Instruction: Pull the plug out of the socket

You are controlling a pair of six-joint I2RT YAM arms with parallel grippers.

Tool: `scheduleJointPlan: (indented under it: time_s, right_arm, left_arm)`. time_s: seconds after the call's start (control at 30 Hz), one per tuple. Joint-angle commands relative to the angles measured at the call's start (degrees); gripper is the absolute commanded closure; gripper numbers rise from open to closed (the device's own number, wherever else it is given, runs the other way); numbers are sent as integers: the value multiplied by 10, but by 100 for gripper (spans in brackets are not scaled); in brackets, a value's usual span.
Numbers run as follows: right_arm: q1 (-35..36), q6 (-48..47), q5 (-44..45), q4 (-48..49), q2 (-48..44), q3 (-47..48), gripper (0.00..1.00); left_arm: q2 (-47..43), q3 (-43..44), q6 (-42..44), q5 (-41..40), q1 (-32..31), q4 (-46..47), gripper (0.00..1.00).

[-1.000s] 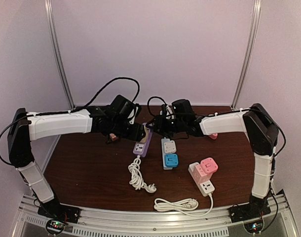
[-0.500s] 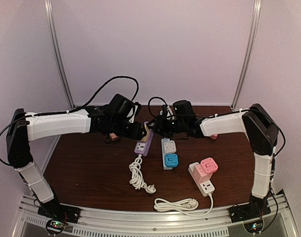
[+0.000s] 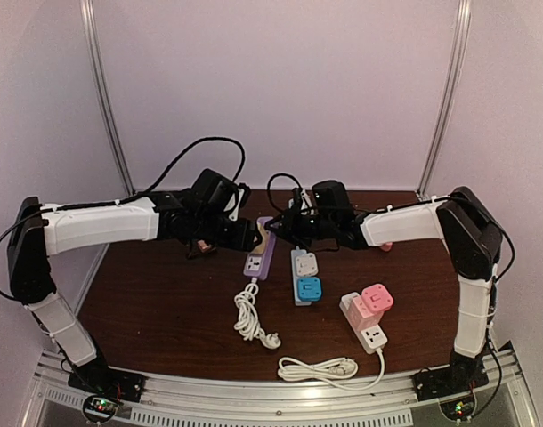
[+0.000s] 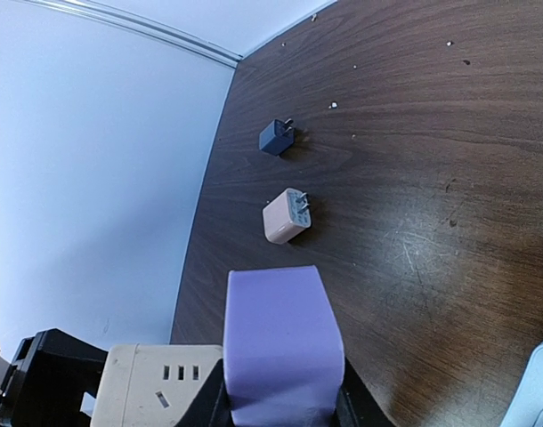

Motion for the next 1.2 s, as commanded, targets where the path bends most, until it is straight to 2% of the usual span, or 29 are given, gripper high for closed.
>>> scheduleJointPlan:
  time_s: [0.0, 0.23, 0.43, 0.8, 1.0, 1.17]
  right_arm:
    - [4, -23, 43, -1, -13, -21, 100]
    - [5, -36, 87, -30, -14, -27, 100]
    - [4, -39, 86, -30, -16, -29, 100]
    - [6, -57, 87, -52, -46, -23, 100]
    - [7, -60, 82, -54, -49, -23, 100]
    - [7, -62, 81, -57, -56, -27, 100]
  left_arm:
    - [-58, -9, -4, 12, 4, 86, 86]
    - [-89, -29, 1, 17, 11, 97, 85]
    - [-114, -61, -9, 25, 31, 96, 85]
    - [-171, -253, -137, 196, 236, 213, 85]
    - [-155, -290, -158, 220, 338, 251, 81]
    - [-102, -285, -167, 246, 393, 284, 80]
